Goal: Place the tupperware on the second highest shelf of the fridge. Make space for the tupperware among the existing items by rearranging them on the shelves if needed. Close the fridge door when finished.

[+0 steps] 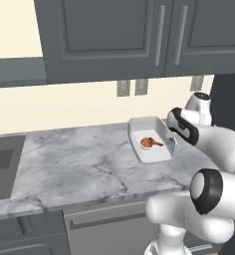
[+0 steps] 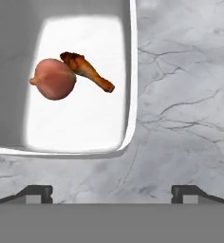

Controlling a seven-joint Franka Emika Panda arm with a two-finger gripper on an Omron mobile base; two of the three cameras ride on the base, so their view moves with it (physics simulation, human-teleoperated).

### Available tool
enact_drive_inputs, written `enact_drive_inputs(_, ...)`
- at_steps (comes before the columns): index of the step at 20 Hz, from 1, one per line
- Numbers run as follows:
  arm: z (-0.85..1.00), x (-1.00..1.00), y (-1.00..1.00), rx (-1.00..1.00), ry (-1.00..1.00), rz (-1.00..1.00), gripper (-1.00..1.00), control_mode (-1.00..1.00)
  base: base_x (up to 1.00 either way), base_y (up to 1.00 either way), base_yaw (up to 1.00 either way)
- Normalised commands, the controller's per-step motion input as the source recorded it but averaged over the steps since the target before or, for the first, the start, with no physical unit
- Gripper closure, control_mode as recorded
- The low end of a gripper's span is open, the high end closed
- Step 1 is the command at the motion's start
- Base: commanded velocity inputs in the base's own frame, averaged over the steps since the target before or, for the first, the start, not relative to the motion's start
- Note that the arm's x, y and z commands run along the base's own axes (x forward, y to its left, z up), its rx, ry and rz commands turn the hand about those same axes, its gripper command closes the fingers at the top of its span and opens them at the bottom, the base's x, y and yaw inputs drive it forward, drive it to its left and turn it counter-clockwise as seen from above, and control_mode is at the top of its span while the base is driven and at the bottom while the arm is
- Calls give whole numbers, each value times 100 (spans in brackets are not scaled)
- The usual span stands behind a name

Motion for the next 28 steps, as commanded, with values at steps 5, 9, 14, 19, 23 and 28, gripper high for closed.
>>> enact_drive_inputs(5,-1,60,-6,3,6,0,-100,-100,0,0,0)
enact_drive_inputs(9,-9,49,-18,3,8,0,-100,-100,0,0,0)
enact_drive_inputs(14,-28,36,-8,0,10,0,-100,-100,0,0,0)
enact_drive_inputs(19,-53,31,0,0,8,0,-100,-100,0,0,0)
enact_drive_inputs(23,-57,23,0,0,6,0,-100,-100,0,0,0)
enact_drive_inputs(28,-50,16,0,0,4,0,-100,-100,0,0,0)
